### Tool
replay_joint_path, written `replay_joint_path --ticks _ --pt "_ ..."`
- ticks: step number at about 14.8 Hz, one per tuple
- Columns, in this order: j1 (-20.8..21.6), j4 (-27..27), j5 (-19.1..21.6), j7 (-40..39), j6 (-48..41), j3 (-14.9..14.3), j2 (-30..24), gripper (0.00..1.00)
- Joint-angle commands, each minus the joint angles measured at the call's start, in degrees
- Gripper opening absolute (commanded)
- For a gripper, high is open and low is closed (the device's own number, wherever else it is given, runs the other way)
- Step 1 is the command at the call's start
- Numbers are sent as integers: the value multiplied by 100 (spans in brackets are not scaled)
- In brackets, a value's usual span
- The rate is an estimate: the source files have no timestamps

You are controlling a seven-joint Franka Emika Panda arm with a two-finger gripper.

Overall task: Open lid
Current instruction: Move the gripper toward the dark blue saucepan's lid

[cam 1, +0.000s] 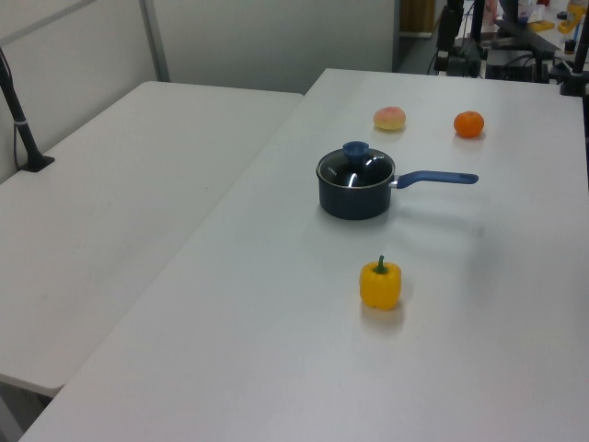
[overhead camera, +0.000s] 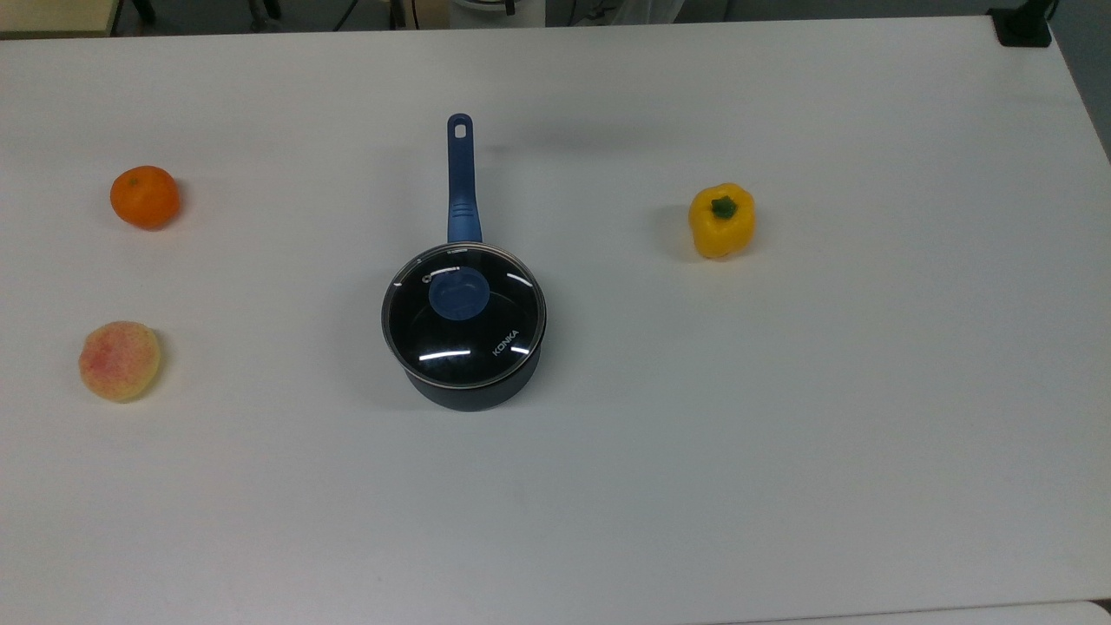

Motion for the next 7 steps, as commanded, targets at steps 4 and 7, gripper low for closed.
replay_joint_path --ticks 4,7 --pt "2 -155 33 -182 487 -150 71 100" --pt "2 20 33 -121 857 -195 413 100"
